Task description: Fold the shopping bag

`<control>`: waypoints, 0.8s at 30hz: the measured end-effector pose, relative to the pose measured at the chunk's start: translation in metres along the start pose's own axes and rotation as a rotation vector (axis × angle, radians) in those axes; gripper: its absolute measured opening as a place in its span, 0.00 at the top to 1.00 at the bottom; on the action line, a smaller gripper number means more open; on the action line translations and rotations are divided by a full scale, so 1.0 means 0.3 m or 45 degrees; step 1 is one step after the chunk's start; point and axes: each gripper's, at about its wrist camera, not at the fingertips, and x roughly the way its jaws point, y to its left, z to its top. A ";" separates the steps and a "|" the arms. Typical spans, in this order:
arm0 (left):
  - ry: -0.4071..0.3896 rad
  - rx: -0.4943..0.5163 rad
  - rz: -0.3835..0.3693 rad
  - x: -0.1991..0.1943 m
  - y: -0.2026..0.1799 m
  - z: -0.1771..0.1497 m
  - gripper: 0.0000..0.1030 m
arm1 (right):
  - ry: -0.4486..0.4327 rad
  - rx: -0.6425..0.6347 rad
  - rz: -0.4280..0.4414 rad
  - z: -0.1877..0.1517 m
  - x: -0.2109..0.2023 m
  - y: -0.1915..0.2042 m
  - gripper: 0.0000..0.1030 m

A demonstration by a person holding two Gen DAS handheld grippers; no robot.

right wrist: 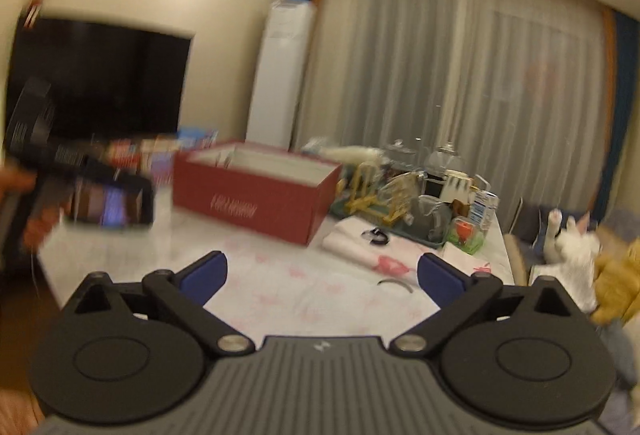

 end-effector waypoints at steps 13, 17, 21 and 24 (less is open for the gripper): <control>0.094 -0.218 -0.072 0.061 0.045 -0.104 0.00 | 0.160 -0.293 0.381 0.021 0.246 0.404 0.24; 0.089 -0.231 -0.079 0.076 0.047 -0.104 0.00 | 0.218 -0.276 0.426 0.018 0.313 0.454 0.37; 0.097 -0.224 -0.102 0.086 0.042 -0.099 0.00 | 0.249 -0.245 0.400 0.007 0.351 0.469 0.56; 0.105 -0.229 -0.126 0.099 0.033 -0.099 0.00 | 0.292 -0.149 0.389 0.004 0.367 0.439 1.00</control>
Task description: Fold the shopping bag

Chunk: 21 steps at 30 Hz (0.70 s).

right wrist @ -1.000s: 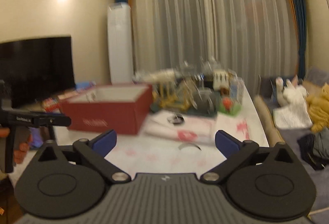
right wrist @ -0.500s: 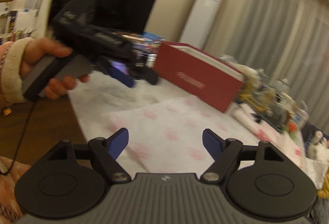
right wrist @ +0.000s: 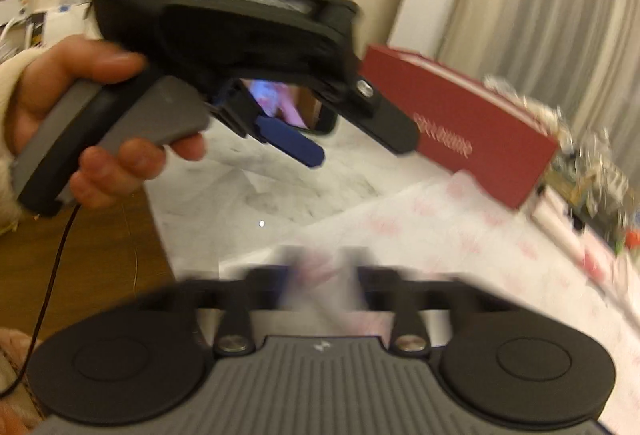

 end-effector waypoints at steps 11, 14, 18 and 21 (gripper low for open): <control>0.116 -0.284 -0.208 0.120 0.004 -0.019 0.00 | -0.224 0.176 0.013 -0.087 -0.266 -0.083 1.00; 0.136 -0.287 -0.230 0.157 -0.026 -0.027 0.00 | -0.250 0.186 0.042 -0.118 -0.306 -0.075 1.00; 0.149 -0.284 -0.229 0.187 -0.059 -0.031 0.00 | -0.286 0.184 0.093 -0.137 -0.343 -0.063 1.00; 0.144 -0.294 -0.222 0.196 -0.068 -0.031 0.00 | -0.298 0.194 0.112 -0.148 -0.355 -0.063 1.00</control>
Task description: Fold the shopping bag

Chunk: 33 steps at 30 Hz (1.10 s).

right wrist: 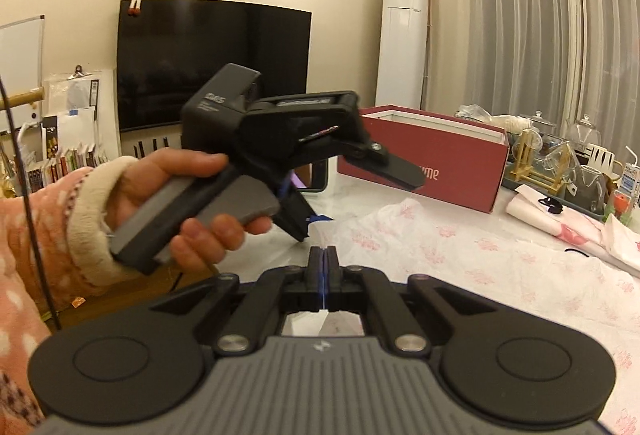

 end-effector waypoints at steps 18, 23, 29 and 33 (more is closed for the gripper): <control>-0.055 0.179 -0.172 0.089 -0.172 0.060 0.00 | -0.255 0.718 -0.389 -0.126 -0.188 -0.235 1.00; -0.033 0.244 -0.202 0.153 -0.218 0.065 0.00 | -0.309 0.781 -0.524 -0.201 -0.257 -0.251 1.00; 0.073 0.266 -0.152 0.264 -0.223 0.052 0.00 | -0.258 0.821 -0.623 -0.265 -0.276 -0.237 1.00; 0.146 0.283 -0.158 0.301 -0.227 0.022 0.00 | -0.201 0.799 -0.495 -0.285 -0.259 -0.225 0.98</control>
